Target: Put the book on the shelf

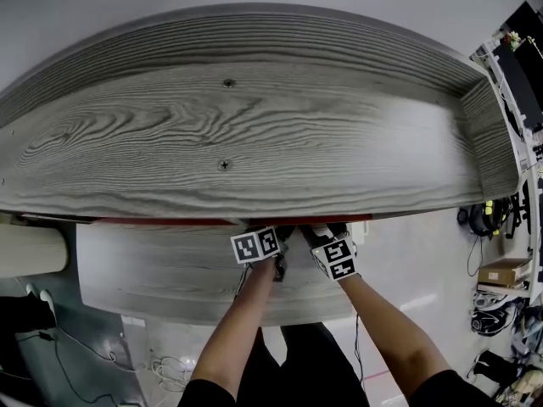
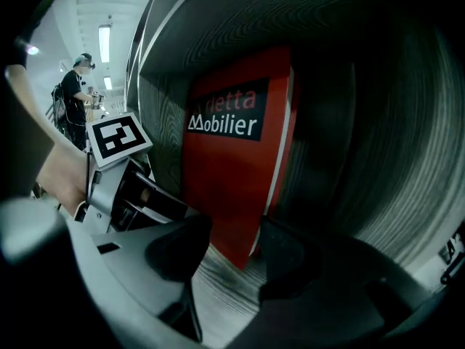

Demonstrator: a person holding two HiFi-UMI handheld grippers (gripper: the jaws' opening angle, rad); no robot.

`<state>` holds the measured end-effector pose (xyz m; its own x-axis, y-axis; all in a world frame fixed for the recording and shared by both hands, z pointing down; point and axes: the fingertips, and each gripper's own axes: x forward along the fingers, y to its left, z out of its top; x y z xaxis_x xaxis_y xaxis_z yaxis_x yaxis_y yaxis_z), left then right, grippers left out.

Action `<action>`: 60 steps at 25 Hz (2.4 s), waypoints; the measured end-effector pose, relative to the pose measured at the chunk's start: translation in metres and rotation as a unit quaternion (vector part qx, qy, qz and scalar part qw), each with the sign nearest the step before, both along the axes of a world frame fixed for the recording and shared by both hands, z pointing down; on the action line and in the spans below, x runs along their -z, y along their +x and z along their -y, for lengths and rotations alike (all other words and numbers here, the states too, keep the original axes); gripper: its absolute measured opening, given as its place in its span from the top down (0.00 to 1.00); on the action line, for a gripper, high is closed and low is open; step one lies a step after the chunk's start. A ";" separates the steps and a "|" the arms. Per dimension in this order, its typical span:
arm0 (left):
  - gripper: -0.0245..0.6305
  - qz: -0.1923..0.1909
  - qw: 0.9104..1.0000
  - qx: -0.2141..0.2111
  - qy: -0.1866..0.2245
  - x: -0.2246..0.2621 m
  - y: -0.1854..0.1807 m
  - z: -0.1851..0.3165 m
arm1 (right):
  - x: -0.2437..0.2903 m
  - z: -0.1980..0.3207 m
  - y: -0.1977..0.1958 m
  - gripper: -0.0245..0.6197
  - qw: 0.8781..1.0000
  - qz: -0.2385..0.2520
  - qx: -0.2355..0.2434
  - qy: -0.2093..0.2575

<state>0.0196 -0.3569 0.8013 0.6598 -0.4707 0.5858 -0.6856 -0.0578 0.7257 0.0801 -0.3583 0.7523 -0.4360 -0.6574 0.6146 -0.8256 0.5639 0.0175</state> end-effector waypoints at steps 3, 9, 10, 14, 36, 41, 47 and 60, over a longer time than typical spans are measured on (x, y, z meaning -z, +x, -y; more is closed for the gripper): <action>0.49 -0.003 1.000 -0.001 -0.010 -0.006 0.002 -0.001 | 0.000 0.004 -0.002 0.64 1.000 -0.001 0.002 -0.003; 0.49 -0.009 1.000 0.022 -0.007 -0.006 0.003 0.004 | 0.000 0.005 -0.003 0.64 1.000 0.000 0.002 -0.003; 0.49 -0.009 1.000 0.028 -0.007 -0.006 0.002 0.006 | 0.000 0.005 -0.003 0.64 1.000 0.000 0.002 -0.003; 0.49 -0.012 0.998 0.054 0.000 -0.008 0.001 0.011 | 0.000 0.003 -0.001 0.64 1.000 0.006 -0.002 -0.007; 0.49 0.027 0.998 0.030 0.045 0.034 0.005 -0.026 | 0.035 -0.044 0.033 0.64 0.997 0.061 -0.047 -0.027; 0.49 0.028 0.998 0.040 0.051 0.056 0.002 -0.041 | 0.050 -0.061 0.040 0.64 0.995 0.081 -0.043 -0.033; 0.49 0.041 0.996 0.035 0.066 0.088 0.002 -0.079 | 0.077 -0.092 0.054 0.64 0.991 0.124 -0.048 -0.034; 0.49 0.028 0.980 0.049 0.190 0.210 -0.020 -0.211 | 0.110 -0.185 0.097 0.63 0.984 0.168 -0.044 -0.033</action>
